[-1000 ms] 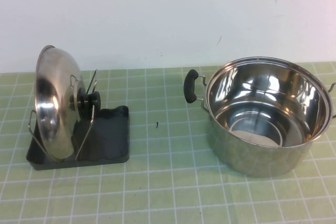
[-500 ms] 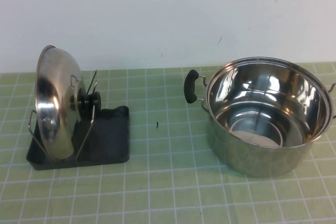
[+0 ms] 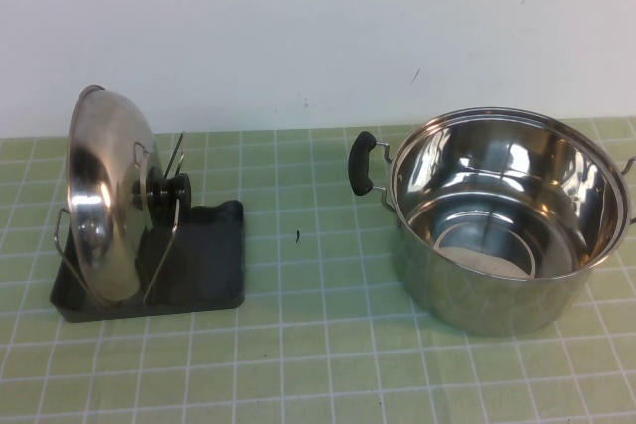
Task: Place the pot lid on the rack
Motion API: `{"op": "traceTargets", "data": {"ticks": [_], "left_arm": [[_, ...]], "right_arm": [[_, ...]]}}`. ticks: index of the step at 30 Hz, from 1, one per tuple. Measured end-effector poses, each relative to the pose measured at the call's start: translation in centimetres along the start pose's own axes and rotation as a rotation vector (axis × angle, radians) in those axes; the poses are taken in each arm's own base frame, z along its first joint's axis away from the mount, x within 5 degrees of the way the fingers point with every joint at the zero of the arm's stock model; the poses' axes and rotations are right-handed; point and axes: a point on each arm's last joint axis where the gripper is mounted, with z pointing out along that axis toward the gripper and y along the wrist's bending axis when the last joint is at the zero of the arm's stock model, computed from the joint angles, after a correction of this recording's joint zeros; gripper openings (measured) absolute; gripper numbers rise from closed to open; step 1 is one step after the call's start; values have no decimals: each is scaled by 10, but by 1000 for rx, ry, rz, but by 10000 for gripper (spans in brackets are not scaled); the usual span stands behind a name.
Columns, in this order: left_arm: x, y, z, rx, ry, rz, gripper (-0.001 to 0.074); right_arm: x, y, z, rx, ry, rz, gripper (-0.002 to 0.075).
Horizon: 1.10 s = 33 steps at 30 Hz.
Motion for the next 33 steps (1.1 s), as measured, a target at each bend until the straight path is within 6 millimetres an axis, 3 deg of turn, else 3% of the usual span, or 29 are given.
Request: {"op": "traceTargets", "data": {"ticks": [11,14,20,25,30,33], "left_arm": [[0,0,0,0,-2,-4,-1],[0,0,0,0,-2,-4,-1],[0,0,0,0,-2,-4,-1],[0,0,0,0,-2,-6,-1],[0,0,0,0,-2,-6,-1],[0,0,0,0,-2,-6,-1]], "right_arm": [[0,0,0,3,2,2,-1],[8,-4,0,52,45,-26,-1],[36,-8,-3,111,284,-41,-1],[60,8,-16,-68,544,-13,-1],[72,28,-16,-248,466,2,-1],[79,29,-10,-195,291,-79,-1]]}}
